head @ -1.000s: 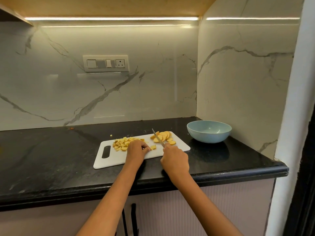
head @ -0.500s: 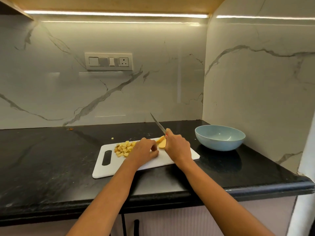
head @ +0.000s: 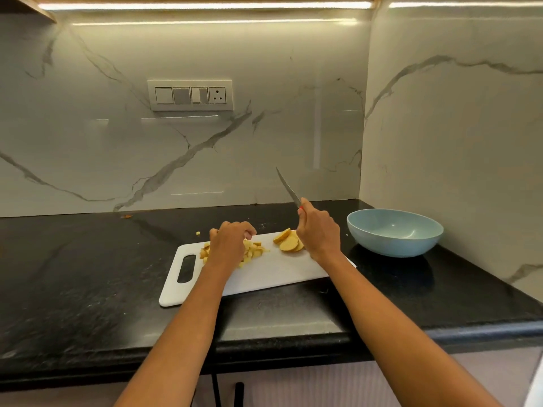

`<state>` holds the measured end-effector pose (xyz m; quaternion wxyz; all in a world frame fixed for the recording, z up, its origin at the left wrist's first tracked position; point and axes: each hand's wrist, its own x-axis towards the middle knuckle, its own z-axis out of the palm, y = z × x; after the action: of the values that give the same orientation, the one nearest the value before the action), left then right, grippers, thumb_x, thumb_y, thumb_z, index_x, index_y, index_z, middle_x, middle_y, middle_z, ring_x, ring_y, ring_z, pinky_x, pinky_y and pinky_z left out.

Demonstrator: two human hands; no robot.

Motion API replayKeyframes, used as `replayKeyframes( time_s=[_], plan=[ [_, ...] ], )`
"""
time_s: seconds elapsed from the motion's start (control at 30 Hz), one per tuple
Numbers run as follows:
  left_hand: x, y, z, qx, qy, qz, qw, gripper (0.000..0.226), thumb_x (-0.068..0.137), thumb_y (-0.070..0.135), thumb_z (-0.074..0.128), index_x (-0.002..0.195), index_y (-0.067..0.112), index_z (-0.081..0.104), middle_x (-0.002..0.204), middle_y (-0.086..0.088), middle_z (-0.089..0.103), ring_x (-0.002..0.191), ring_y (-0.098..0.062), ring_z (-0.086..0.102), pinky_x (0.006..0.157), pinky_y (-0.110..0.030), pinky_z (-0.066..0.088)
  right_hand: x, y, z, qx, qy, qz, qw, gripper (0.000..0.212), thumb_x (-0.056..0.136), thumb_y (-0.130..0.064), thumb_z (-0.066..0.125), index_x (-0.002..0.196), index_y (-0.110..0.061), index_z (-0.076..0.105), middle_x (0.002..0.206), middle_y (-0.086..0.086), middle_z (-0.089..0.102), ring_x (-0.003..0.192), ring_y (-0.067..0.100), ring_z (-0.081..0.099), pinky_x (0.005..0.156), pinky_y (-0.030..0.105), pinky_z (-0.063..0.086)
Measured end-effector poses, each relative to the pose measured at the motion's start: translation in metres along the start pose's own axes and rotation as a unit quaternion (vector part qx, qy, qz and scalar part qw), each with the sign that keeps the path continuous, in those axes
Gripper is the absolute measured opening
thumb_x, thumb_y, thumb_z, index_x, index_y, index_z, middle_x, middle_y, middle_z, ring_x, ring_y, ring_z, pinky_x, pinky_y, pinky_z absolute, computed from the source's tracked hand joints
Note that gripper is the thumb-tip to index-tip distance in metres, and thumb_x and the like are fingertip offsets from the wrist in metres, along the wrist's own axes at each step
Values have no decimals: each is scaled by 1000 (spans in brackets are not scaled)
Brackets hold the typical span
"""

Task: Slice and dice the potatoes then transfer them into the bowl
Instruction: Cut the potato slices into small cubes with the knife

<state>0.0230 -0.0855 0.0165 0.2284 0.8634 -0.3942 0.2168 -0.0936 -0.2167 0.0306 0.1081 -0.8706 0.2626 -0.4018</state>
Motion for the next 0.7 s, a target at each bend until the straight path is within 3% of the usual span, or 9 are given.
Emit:
replayKeyframes(
  time_s=[0.1, 0.2, 0.4, 0.7],
  plan=[
    [-7, 0, -3, -85, 0, 5, 996, 18, 94, 23, 52, 107, 25, 65, 110, 5, 66, 111, -17, 48, 85, -32, 24, -1, 1, 0, 5, 2, 3, 1000, 38, 102, -23, 34, 138, -12, 42, 87, 7, 67, 64, 12, 55, 48, 16, 35],
    [-15, 4, -7, -70, -63, 20, 995, 27, 81, 42, 66, 104, 28, 67, 112, 7, 63, 117, -15, 42, 90, -34, 24, -2, 3, -1, 12, 5, 6, 1000, 38, 102, -23, 34, 138, -12, 42, 88, 7, 68, 66, 12, 56, 47, 12, 31],
    [-15, 7, -9, 8, -33, 8, 999, 18, 91, 31, 56, 102, 26, 69, 119, 4, 60, 116, -17, 43, 88, -33, 26, -3, 4, -1, 23, 10, 12, 1000, 38, 102, -23, 34, 138, -12, 42, 90, 6, 68, 73, 16, 64, 58, 20, 39],
    [-11, 6, -7, 5, -32, -42, 999, 25, 91, 34, 55, 100, 15, 67, 115, -1, 60, 115, -19, 44, 95, -37, 29, -2, 5, 0, 31, 13, 17, 999, 37, 102, -24, 34, 136, -12, 45, 90, 6, 68, 72, 14, 62, 57, 18, 42]
  ],
)
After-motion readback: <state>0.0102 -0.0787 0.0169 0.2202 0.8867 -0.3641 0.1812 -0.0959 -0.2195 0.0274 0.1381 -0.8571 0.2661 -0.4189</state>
